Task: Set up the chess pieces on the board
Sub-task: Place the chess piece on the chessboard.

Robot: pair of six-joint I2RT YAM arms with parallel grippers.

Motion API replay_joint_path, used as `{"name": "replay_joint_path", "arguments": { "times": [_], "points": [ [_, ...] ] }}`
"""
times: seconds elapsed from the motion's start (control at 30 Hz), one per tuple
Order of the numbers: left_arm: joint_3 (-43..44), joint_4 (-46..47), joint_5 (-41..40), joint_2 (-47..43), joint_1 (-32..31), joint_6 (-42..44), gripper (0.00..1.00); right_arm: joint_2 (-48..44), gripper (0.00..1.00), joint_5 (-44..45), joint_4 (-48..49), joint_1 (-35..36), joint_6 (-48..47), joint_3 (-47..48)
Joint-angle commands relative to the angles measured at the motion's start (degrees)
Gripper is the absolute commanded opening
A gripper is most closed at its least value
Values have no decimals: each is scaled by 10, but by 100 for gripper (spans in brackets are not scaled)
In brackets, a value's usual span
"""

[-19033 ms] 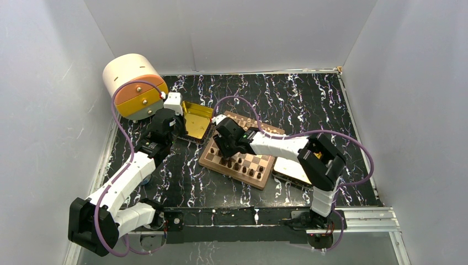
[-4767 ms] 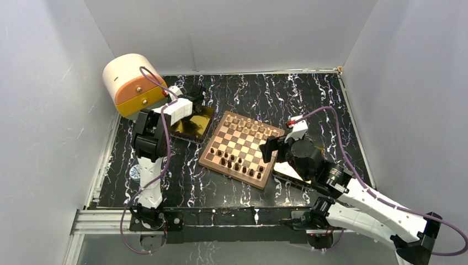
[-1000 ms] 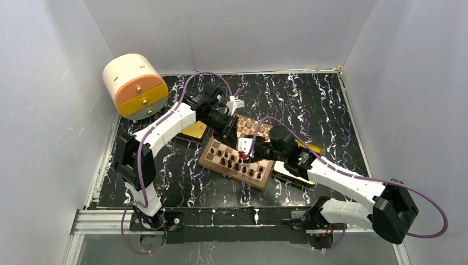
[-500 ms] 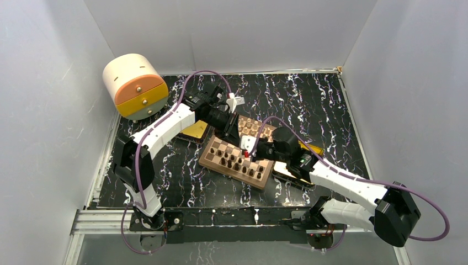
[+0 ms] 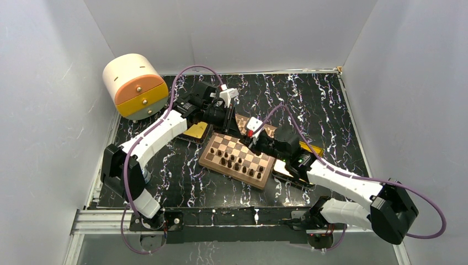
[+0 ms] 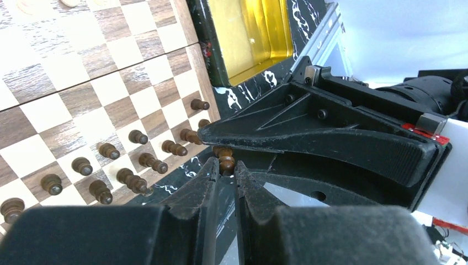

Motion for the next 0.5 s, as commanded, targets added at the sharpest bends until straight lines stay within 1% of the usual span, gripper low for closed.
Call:
{"name": "replay_joint_path", "arguments": {
  "times": [0.0,0.13,0.27,0.37,0.4,0.47],
  "points": [
    [-20,71,-9,-32,-3,-28,8,21,0,18,12,7,72,48],
    [-27,85,-13,-32,-8,-32,9,27,0,16,28,7,86,44],
    [-30,89,-46,-42,-9,-28,0,25,0,18,32,7,96,40],
    [-28,89,-76,-53,-10,-25,0,19,0,22,33,7,107,36],
    [-27,89,-84,-57,-10,-24,0,18,2,22,32,7,110,35],
    [-25,90,-97,-62,-10,-23,0,12,16,18,27,7,115,30]
  ]
}}
